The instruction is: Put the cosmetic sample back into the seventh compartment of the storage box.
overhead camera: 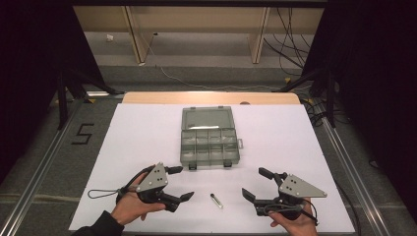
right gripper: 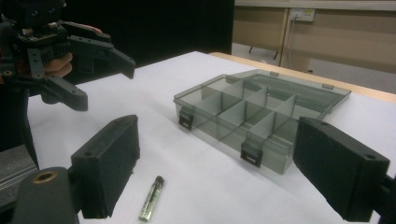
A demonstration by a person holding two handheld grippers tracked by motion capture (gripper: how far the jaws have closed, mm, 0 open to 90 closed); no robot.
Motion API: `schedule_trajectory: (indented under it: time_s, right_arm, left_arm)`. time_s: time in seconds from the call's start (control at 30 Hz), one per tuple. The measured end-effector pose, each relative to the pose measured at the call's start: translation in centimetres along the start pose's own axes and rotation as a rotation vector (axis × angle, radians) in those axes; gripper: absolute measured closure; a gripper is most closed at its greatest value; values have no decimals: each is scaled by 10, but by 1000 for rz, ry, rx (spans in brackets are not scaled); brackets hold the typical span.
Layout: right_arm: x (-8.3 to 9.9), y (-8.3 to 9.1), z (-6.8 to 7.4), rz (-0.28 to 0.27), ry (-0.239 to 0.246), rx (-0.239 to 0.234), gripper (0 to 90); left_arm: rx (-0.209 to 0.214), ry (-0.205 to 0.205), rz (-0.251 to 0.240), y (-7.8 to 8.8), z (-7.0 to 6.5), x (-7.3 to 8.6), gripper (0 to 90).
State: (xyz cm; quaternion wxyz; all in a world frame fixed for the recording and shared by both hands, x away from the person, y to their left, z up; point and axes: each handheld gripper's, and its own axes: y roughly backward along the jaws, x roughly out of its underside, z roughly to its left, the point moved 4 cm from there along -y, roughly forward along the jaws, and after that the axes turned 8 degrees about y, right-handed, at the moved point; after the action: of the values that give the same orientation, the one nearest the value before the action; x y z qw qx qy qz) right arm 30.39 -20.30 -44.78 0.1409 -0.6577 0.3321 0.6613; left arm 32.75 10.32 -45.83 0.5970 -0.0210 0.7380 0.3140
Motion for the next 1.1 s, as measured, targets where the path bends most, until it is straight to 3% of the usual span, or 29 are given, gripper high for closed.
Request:
schedule_trajectory:
  time_s: [0.13,0.27,0.3,0.5,0.63,0.67,0.8,0.83,0.97,1.03,1.1]
  right_arm:
    - [0,1,1,0,-11,-8,159]
    - [0,0,-1,-9,8,3,159]
    - [0,1,1,8,-13,-4,159]
    - [0,1,1,5,-16,-12,159]
    - [0,1,2,13,-10,-7,159]
    - [0,0,0,-2,14,-1,160]
    - [0,0,2,6,-8,-5,160]
    - [0,1,2,11,-8,-7,160]
    - [0,0,0,1,13,-2,160]
    - [0,1,2,12,-8,-9,160]
    - [-1,-1,0,-8,11,3,160]
  left_arm:
    - [22,-34,67,-13,-3,-3,174]
    - [47,-60,94,-22,-5,-6,195]
    - [54,-67,105,-25,-6,-7,195]
    - [93,-124,167,-42,-13,-10,206]
    - [131,-168,221,-53,-19,-11,213]
    - [151,-182,241,-58,-22,-13,228]
    - [160,-206,270,-65,-23,-15,233]
    - [171,-229,290,-68,-24,-16,235]
    - [190,-247,322,-73,-26,-17,240]
    - [202,-264,350,-76,-27,-16,240]
    - [212,-277,375,-80,-29,-15,246]
